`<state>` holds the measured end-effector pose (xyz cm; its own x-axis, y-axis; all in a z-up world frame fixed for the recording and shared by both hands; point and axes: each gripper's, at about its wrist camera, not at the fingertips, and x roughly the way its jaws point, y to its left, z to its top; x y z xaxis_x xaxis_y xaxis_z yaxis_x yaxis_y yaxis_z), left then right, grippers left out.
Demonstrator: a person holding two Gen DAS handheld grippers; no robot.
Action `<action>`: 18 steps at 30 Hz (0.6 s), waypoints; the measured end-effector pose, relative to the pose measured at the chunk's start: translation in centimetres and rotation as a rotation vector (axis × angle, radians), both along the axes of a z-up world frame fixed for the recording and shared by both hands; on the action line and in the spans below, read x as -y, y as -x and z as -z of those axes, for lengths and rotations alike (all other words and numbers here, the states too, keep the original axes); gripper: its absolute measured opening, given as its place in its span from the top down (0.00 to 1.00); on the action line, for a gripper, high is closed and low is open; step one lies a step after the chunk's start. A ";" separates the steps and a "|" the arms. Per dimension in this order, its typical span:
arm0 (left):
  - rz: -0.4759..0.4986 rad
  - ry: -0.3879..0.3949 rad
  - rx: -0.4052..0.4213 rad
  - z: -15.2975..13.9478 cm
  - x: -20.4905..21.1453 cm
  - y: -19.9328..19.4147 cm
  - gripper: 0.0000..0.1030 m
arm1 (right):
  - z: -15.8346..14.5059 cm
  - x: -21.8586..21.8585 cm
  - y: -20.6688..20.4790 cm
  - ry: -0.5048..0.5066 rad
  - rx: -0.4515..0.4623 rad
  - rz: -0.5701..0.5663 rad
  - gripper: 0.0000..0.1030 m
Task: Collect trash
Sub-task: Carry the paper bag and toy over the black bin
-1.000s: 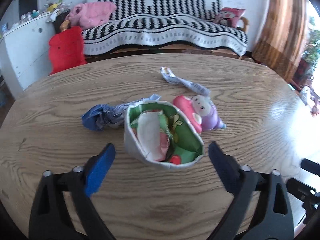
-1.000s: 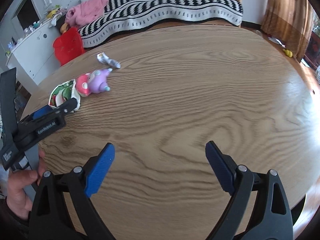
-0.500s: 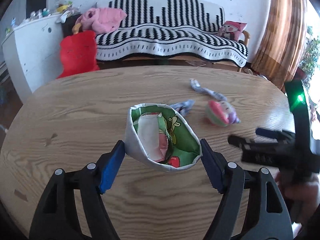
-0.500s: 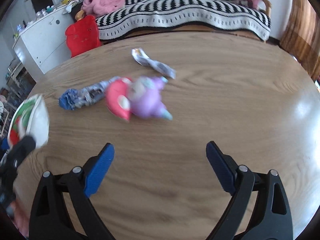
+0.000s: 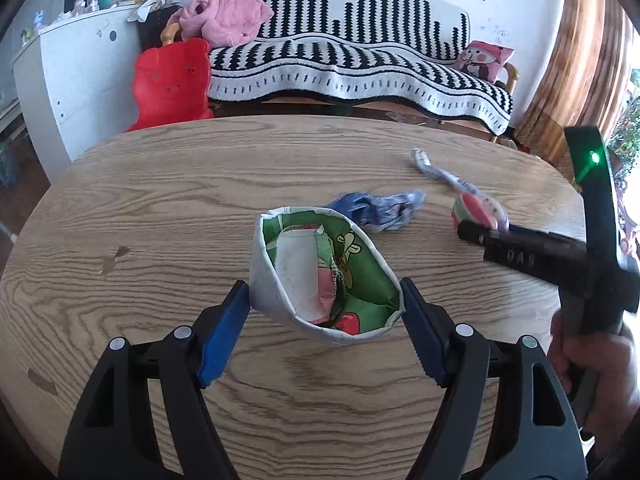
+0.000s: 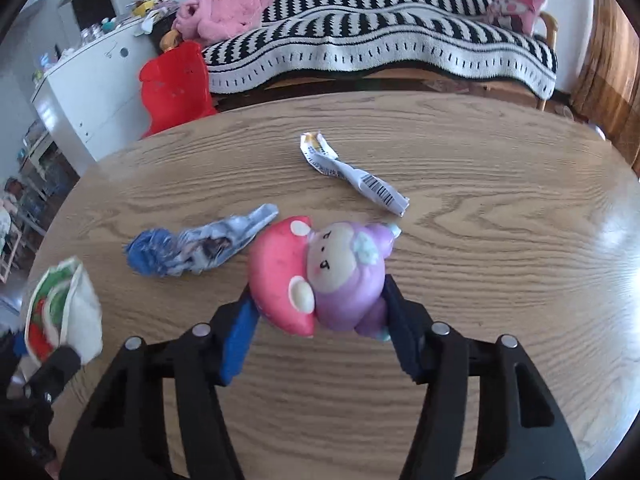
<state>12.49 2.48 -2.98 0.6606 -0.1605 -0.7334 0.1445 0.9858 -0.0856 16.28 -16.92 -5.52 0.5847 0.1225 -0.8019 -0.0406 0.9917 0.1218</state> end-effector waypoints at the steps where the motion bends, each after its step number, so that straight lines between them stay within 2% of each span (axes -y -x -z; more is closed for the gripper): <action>1: 0.009 0.004 0.000 -0.1 0.4 0.1 0.29 | -0.3 0.3 0.9 0.011 0.000 -0.001 0.44; 4: 0.048 0.001 0.006 -0.5 2.5 0.8 0.29 | -1.2 2.0 3.4 0.011 -0.003 0.018 0.44; 10: 0.174 0.002 0.009 -1.3 9.0 3.8 0.29 | -3.7 8.9 10.7 0.042 0.019 0.115 0.44; 18: 0.414 -0.005 0.018 -1.1 21.7 10.1 0.29 | -6.1 21.3 21.9 0.066 0.039 0.298 0.43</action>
